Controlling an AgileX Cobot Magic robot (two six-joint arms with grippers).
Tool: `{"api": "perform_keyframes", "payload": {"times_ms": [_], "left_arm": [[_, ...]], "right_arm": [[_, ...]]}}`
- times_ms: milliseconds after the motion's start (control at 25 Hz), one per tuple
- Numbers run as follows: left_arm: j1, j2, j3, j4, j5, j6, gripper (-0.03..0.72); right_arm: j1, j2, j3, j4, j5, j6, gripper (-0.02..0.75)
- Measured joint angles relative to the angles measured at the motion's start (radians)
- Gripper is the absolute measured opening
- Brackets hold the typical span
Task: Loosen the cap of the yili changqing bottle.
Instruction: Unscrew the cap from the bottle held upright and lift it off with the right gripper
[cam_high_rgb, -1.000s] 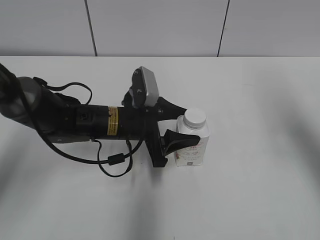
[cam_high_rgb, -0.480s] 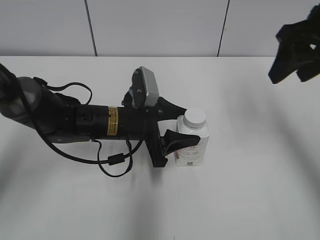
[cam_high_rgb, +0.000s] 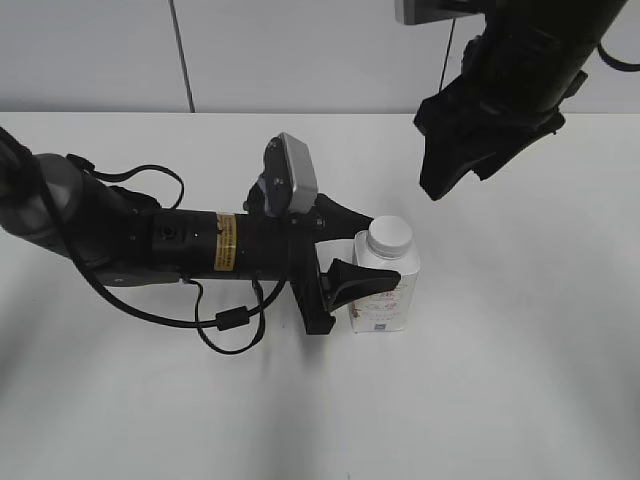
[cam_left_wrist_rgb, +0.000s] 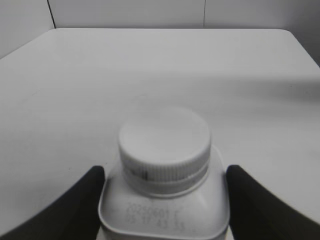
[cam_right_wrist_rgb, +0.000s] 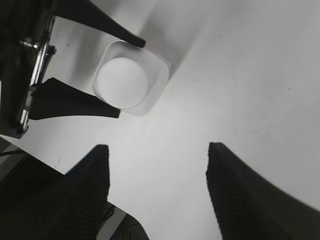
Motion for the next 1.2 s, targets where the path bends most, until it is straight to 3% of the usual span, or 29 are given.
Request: {"api": "perform_keyframes", "payload": {"times_ms": [240, 520, 1200], "left_arm": [[0.000, 0.000, 0.000, 0.000, 0.000, 0.000, 0.445], [0.000, 0.000, 0.000, 0.000, 0.000, 0.000, 0.444], [0.000, 0.000, 0.000, 0.000, 0.000, 0.000, 0.443]], "right_arm": [[0.031, 0.036, -0.003, 0.003, 0.003, -0.003, 0.486], [0.032, 0.096, -0.008, 0.083, 0.002, -0.006, 0.482], [0.033, 0.162, -0.010, 0.103, -0.103, -0.071, 0.481]]}}
